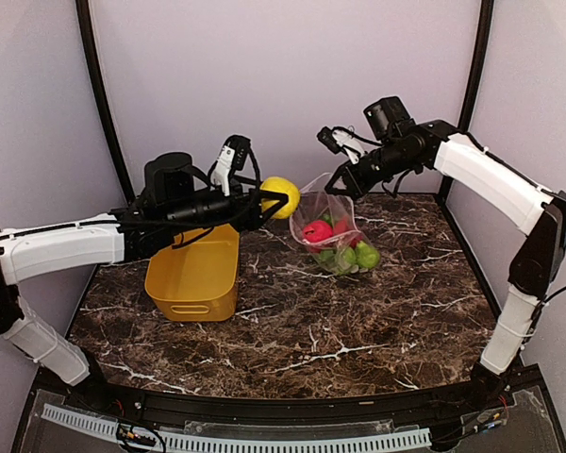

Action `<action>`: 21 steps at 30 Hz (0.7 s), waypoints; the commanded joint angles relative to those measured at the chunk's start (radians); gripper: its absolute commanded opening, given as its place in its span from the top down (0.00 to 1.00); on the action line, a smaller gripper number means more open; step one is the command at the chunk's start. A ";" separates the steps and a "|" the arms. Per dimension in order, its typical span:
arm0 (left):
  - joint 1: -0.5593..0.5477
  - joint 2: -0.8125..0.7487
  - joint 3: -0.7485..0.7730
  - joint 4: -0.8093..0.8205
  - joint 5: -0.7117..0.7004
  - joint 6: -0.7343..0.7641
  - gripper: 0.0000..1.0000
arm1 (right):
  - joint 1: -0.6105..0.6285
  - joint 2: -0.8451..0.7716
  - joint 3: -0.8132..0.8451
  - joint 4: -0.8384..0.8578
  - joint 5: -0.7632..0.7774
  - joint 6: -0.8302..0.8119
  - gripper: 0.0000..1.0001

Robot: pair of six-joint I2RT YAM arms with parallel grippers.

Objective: Place the food in the zip-top bag and seal the zipper
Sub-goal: Place the fake fruit in the zipper food storage bag.

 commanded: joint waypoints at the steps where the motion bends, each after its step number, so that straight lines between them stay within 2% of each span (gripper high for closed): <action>1: -0.029 0.097 0.054 0.163 0.124 -0.079 0.49 | 0.008 -0.006 0.054 -0.016 -0.003 0.007 1.00; 5: -0.073 0.210 0.184 0.109 0.068 -0.087 0.52 | 0.011 0.009 0.107 -0.063 0.003 -0.001 1.00; 8: -0.120 0.303 0.338 -0.050 -0.024 -0.037 0.52 | 0.012 0.041 0.209 -0.152 0.005 -0.018 1.00; 12: -0.149 0.398 0.484 -0.214 -0.140 -0.013 0.53 | 0.016 0.007 0.195 -0.134 0.036 -0.017 1.00; 14: -0.151 0.428 0.519 -0.266 -0.190 -0.027 0.53 | 0.018 -0.005 0.187 -0.133 0.041 -0.015 1.00; 18: -0.154 0.456 0.509 -0.270 -0.292 -0.044 0.54 | 0.023 -0.026 0.173 -0.132 0.045 -0.013 1.00; 21: -0.155 0.502 0.531 -0.299 -0.307 -0.052 0.54 | 0.024 -0.035 0.167 -0.131 0.038 -0.013 1.00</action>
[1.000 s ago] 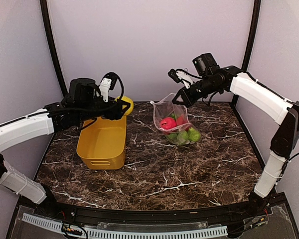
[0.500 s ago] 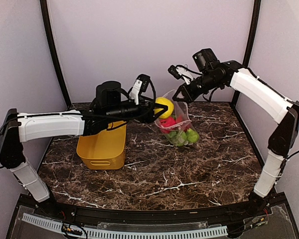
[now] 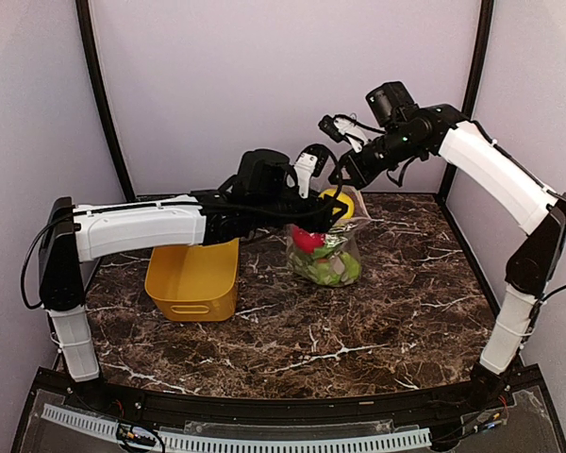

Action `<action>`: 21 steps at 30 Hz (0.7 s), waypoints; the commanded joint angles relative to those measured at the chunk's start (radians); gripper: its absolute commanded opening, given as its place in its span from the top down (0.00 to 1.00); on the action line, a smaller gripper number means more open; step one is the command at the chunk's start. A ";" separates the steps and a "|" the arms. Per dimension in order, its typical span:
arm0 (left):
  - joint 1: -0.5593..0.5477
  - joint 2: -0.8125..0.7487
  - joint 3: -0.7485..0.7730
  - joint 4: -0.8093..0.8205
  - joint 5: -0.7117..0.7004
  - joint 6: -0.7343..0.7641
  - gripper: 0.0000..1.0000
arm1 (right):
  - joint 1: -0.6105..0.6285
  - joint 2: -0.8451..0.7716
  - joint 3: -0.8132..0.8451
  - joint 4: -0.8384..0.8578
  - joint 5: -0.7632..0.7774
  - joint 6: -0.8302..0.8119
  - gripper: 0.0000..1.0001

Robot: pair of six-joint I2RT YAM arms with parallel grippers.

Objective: Place the food in the zip-top bag and seal the zipper
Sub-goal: Place the fake fruit in the zipper food storage bag.

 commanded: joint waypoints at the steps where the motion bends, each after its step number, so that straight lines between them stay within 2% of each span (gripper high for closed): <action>1: 0.005 0.056 0.039 -0.085 -0.097 -0.022 0.54 | 0.013 -0.059 -0.005 0.016 -0.014 -0.002 1.00; 3: 0.005 0.075 0.042 -0.079 -0.099 -0.032 0.51 | 0.014 -0.060 -0.009 0.014 -0.028 -0.001 1.00; 5: 0.006 0.090 0.049 -0.065 -0.090 -0.030 0.42 | 0.014 -0.057 -0.010 0.010 -0.039 0.000 1.00; 6: 0.006 0.090 0.046 -0.047 -0.082 -0.028 0.35 | 0.014 -0.055 -0.009 0.009 -0.041 0.001 1.00; 9: 0.006 0.064 0.019 0.002 -0.078 -0.017 0.23 | 0.014 -0.053 -0.006 0.010 -0.039 0.000 1.00; 10: 0.005 0.037 -0.002 0.030 -0.078 -0.005 0.14 | 0.014 -0.052 -0.005 0.008 -0.036 -0.001 1.00; 12: 0.005 -0.014 -0.035 0.065 -0.074 0.017 0.03 | 0.013 -0.051 -0.004 0.007 -0.031 -0.004 1.00; 18: 0.006 -0.193 -0.132 0.111 -0.027 0.039 0.01 | 0.013 -0.057 -0.011 0.006 -0.013 -0.020 1.00; 21: 0.005 -0.325 -0.227 0.156 0.019 0.050 0.01 | 0.013 -0.065 -0.019 0.001 -0.022 -0.047 1.00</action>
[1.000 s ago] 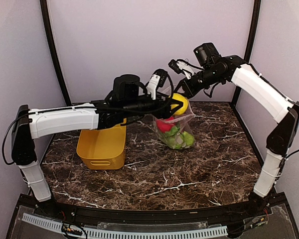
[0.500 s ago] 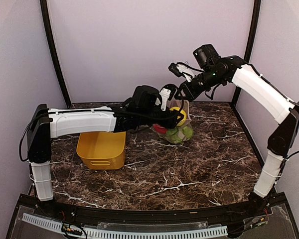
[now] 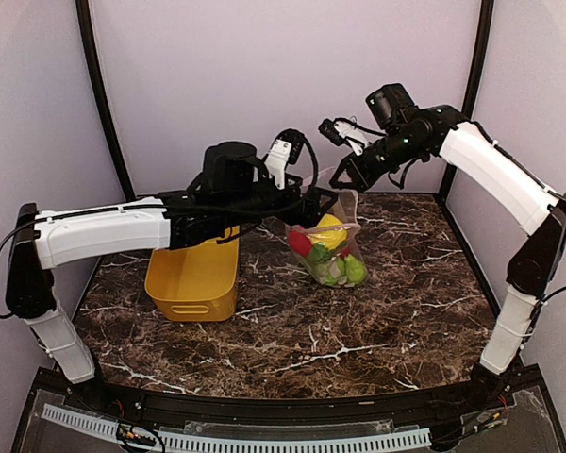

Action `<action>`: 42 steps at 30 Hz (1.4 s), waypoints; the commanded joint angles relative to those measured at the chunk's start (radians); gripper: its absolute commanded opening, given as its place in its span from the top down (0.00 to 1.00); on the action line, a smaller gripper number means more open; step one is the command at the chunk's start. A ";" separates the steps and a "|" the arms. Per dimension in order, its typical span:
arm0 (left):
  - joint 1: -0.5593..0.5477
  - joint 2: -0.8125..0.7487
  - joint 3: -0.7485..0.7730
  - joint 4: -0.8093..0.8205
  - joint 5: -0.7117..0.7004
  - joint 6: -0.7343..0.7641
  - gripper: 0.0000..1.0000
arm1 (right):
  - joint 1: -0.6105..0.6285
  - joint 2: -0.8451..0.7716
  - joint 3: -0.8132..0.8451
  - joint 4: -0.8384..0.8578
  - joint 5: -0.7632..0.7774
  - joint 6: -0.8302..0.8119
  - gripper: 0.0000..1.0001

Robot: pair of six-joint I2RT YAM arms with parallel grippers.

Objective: Place the food in the zip-top bag and seal the zipper
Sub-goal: Place the fake fruit in the zipper food storage bag, then pass from the right arm to the left

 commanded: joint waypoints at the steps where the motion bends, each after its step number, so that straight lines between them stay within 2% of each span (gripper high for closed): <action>1: 0.006 -0.220 -0.119 0.099 0.062 0.035 0.01 | 0.008 -0.057 -0.007 0.022 -0.021 -0.048 1.00; 9: 0.005 -0.539 -0.480 0.132 0.045 0.260 0.02 | 0.009 -0.104 -0.029 -0.053 -0.215 -0.185 1.00; 12: 0.005 -0.581 -0.593 0.159 0.021 0.313 0.11 | 0.009 -0.130 -0.049 -0.094 -0.316 -0.245 0.99; 14: 0.006 -0.578 -0.615 0.156 0.085 0.333 0.18 | 0.011 -0.143 -0.058 -0.111 -0.343 -0.263 0.98; 19: 0.006 -0.479 -0.586 0.151 0.224 0.358 0.37 | 0.014 -0.158 -0.093 -0.121 -0.353 -0.281 0.98; 24: 0.005 -0.400 -0.581 0.241 0.312 0.320 0.39 | 0.021 -0.162 -0.123 -0.122 -0.366 -0.275 0.98; 31: 0.002 -0.312 -0.559 0.374 0.517 0.223 0.42 | 0.030 -0.163 -0.146 -0.110 -0.343 -0.264 1.00; 34: -0.010 -0.305 -0.562 0.401 0.529 0.220 0.43 | 0.030 -0.162 -0.150 -0.099 -0.324 -0.259 1.00; 42: -0.076 -0.254 -0.542 0.463 0.411 0.226 0.50 | 0.029 -0.136 -0.139 -0.088 -0.303 -0.244 1.00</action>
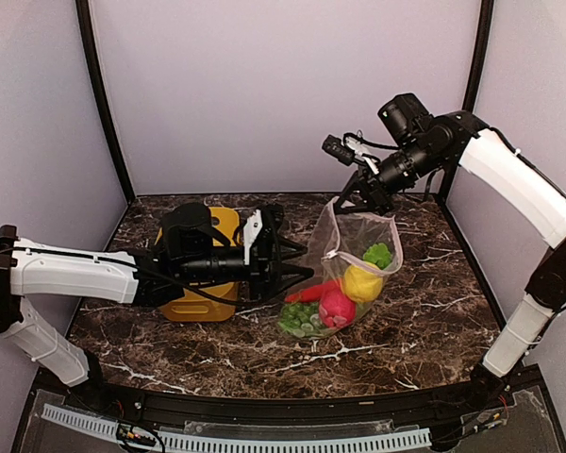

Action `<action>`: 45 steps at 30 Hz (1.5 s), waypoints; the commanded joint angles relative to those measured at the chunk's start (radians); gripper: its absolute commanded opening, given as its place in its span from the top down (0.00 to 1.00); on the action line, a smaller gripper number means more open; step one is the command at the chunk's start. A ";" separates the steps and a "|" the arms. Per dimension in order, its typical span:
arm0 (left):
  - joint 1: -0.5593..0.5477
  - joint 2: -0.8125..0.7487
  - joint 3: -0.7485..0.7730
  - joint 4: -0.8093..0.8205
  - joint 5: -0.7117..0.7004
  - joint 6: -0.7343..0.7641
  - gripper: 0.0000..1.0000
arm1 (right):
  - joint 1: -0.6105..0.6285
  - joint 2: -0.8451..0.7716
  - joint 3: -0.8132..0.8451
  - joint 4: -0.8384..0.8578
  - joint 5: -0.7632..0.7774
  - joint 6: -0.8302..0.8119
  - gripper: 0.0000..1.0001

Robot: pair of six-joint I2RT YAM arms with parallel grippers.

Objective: Place the food in the zip-top bag and seal the zipper
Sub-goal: Pass from the right arm to the left

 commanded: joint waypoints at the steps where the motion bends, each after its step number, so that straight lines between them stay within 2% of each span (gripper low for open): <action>1: -0.035 0.039 0.041 0.059 -0.048 0.003 0.50 | 0.010 0.008 0.009 0.028 0.021 0.019 1.00; 7: -0.069 0.089 0.073 0.075 -0.140 0.033 0.55 | 0.010 0.028 0.023 0.025 0.018 0.026 1.00; 10: -0.072 0.111 0.086 0.081 -0.191 0.022 0.60 | 0.009 0.033 0.029 0.023 0.016 0.030 1.00; 17: -0.077 0.119 0.073 0.138 -0.218 0.020 0.65 | 0.009 0.048 0.033 0.024 0.018 0.031 1.00; 21: -0.094 0.111 0.063 0.154 -0.285 0.062 0.68 | 0.009 0.066 0.052 0.014 0.013 0.036 1.00; 30: -0.102 0.127 0.067 0.154 -0.293 0.097 0.74 | 0.008 0.077 0.063 0.010 0.012 0.039 1.00; 33: -0.102 0.135 0.070 0.155 -0.313 0.097 0.79 | 0.010 0.076 0.063 0.009 0.012 0.039 1.00; 37: -0.103 0.130 0.065 0.159 -0.347 0.094 0.97 | 0.009 0.072 0.064 0.007 0.020 0.036 1.00; 42: -0.102 0.065 0.090 0.039 -0.363 0.112 0.99 | 0.007 0.053 0.078 -0.024 0.096 -0.004 0.98; 45: -0.101 0.012 0.089 -0.076 -0.397 0.154 0.99 | -0.021 0.019 0.056 -0.025 0.131 -0.035 0.86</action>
